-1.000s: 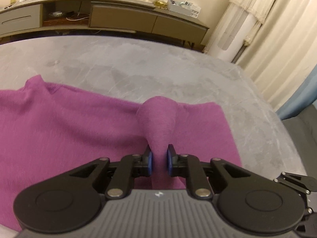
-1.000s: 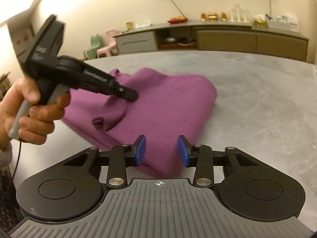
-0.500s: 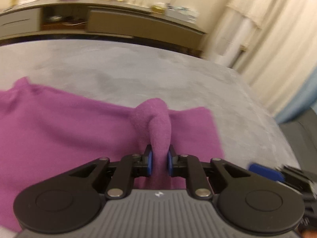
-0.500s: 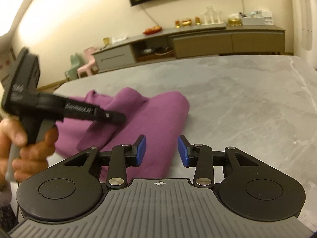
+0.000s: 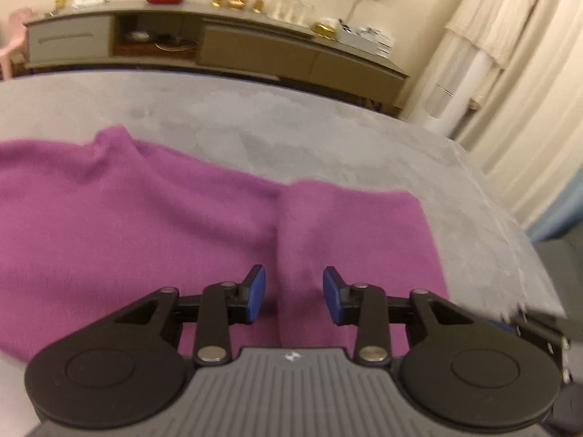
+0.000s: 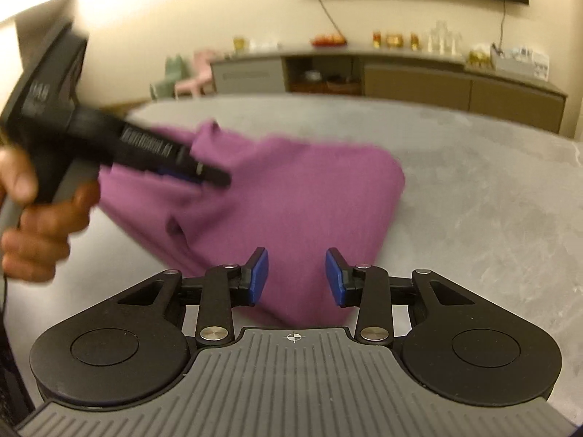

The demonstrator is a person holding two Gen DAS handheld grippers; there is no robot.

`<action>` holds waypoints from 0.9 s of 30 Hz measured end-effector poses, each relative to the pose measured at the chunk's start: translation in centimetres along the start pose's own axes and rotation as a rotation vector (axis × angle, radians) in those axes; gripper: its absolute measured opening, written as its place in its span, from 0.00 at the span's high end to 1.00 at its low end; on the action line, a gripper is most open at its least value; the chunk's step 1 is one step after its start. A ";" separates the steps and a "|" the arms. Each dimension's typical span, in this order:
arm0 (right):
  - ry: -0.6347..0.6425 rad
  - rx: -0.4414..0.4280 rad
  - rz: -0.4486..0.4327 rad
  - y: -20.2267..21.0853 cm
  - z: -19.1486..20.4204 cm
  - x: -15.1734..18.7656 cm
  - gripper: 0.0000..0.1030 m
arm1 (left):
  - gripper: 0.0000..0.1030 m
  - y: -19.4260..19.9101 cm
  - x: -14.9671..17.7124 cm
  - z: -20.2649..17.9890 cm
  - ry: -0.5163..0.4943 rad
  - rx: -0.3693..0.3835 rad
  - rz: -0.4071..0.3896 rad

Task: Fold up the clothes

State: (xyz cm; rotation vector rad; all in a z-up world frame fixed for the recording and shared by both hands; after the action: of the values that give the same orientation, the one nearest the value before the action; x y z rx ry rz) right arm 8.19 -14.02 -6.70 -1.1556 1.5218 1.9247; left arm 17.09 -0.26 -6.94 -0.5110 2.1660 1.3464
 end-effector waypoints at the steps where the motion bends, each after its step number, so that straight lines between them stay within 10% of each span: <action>1: 0.007 0.005 0.025 -0.4 0.0 0.3 0.62 | 0.64 -0.3 0.6 0.3 -0.014 -0.018 0.018; 5: 0.060 0.055 0.091 -1.5 -0.1 1.5 0.62 | 0.62 -0.7 1.5 0.9 -0.034 -0.059 0.031; 10: 0.004 0.037 -0.027 0.3 -0.5 -0.6 0.62 | 0.67 1.9 -2.4 -1.2 -0.015 0.031 -0.079; 16: 0.066 0.040 0.039 -1.5 0.7 1.1 0.61 | 0.69 -5.0 -5.4 -1.3 -0.005 -0.012 -0.016; 27: 0.093 0.050 0.060 -2.5 0.4 1.4 0.57 | 0.66 -1.5 1.3 -0.9 0.025 0.059 0.020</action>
State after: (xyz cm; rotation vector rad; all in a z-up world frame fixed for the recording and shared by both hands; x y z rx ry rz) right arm 9.19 -13.05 -9.26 -1.2058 1.6610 1.8837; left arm 16.70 -1.80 -8.43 -0.4865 2.2298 1.2888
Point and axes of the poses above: each gripper's, at about its wrist camera, not at the fingertips, and y roughly against the way its jaws point, z to its left, x to its underside, the point moved 8 cm from there along -y, roughly the way its jaws point, and after that the axes turned 6 degrees about x, right-handed, at the moved point
